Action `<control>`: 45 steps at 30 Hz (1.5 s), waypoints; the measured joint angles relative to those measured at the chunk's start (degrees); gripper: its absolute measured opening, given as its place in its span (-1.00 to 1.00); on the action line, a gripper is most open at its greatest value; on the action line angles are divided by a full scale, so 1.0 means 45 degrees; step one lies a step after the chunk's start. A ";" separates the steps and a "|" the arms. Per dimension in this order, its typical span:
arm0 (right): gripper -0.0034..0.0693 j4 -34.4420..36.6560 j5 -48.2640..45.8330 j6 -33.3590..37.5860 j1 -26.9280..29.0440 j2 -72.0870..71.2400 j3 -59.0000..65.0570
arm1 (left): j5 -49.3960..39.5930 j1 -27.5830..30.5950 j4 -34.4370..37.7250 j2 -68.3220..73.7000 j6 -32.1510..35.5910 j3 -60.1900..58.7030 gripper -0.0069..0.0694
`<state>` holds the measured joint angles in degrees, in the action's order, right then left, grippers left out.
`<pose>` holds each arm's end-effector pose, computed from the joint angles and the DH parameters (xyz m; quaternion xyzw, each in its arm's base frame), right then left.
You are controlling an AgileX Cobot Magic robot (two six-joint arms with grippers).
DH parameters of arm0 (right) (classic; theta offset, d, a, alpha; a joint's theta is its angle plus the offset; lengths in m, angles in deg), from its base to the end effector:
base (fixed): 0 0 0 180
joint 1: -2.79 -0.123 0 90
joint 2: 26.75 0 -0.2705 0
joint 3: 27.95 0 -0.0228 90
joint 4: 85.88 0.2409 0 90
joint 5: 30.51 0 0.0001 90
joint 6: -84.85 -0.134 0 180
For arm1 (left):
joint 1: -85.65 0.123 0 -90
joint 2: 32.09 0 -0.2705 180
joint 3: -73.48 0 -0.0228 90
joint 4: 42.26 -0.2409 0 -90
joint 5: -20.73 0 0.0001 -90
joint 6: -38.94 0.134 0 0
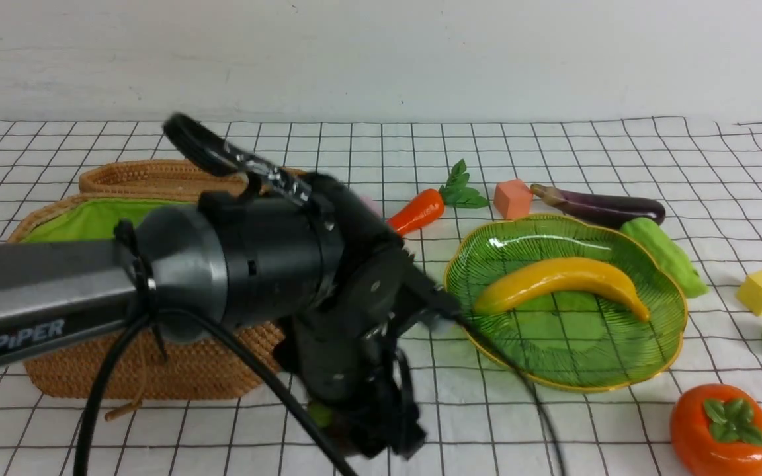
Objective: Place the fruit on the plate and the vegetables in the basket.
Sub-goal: Grab a mangosteen with your left arm and put it on the plate on the right, then take a daikon with your left arm and place it on the basket on the left.
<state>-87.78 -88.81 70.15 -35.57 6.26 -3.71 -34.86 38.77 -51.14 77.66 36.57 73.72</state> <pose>0.0684 0.0493 0.3620 -0.1733 0.8279 0.2233 0.4844 0.2591 -0.2518 0.1904 0.4069 0.9016 0.0089 0.1463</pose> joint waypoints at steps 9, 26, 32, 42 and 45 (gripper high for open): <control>-0.63 -0.0544 0.0087 -0.0762 0.0000 0.0078 0.0000 | 0.3448 -0.0459 0.3240 0.2775 0.3239 0.5257 0.68; -0.60 0.0058 -0.1362 -0.0827 0.0000 0.0119 0.0000 | 0.2973 -0.0420 0.3134 0.7047 0.3614 1.0176 0.93; -0.58 -0.0021 -0.1196 -0.0827 0.0000 0.0119 0.0000 | -0.0432 -0.0420 0.2871 0.5225 0.2448 1.0182 0.59; -0.56 0.0010 -0.1196 -0.0816 0.0000 0.0119 0.0000 | -0.3384 -0.0461 0.1385 0.2789 -0.2480 0.8652 -0.85; -0.55 0.0042 -0.1244 -0.0616 0.0000 0.0119 0.0000 | -0.3414 -0.0502 0.1355 0.1884 -0.2903 0.6850 -0.85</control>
<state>-87.59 -94.41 67.38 -35.57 6.79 -3.71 -50.23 36.51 -45.04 86.14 23.51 104.55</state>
